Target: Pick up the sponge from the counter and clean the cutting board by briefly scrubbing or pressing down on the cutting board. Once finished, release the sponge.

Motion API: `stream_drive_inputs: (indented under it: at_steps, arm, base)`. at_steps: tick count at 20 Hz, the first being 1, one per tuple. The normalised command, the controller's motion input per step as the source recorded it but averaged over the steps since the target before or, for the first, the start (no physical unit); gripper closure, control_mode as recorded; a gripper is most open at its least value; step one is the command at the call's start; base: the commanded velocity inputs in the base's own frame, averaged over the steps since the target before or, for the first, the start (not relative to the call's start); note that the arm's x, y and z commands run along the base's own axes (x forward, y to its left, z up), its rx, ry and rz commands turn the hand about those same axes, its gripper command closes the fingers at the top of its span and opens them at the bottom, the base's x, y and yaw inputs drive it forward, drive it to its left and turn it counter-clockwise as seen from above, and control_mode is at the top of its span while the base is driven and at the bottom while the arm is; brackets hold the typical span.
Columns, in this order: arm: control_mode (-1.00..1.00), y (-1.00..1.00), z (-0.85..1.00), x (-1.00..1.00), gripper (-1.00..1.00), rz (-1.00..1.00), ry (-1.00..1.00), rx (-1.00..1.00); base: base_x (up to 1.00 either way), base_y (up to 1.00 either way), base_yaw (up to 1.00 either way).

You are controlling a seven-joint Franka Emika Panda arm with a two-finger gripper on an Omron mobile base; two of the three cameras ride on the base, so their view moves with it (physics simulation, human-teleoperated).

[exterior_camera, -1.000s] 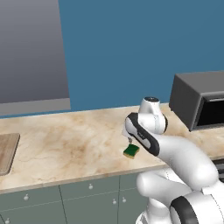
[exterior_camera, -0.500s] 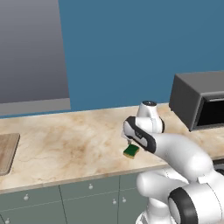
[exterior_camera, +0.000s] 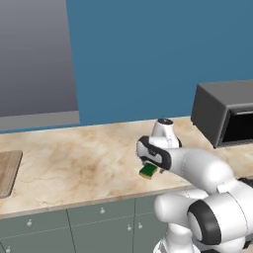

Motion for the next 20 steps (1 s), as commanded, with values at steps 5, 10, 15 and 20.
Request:
stream_drive_inputs:
  at_steps: [5, 10, 15, 20]
  arm:
    - [-1.0, 0.06, -0.18, 0.14, -1.0, -0.04, 0.0, 0.0]
    - [-1.0, 0.07, -0.17, 0.08, -1.0, -0.04, 0.0, 0.0]
    - [-1.0, 0.08, -0.16, 0.0, -1.0, -0.02, 0.0, 0.0]
    - [-1.0, 0.05, -0.2, 0.0, -1.0, -0.02, 0.0, 0.0]
  base:
    - [0.0, 0.0, 0.0]
    - [0.0, 0.0, 0.0]
    - [0.0, 0.0, 0.0]
    - [0.0, 0.0, 0.0]
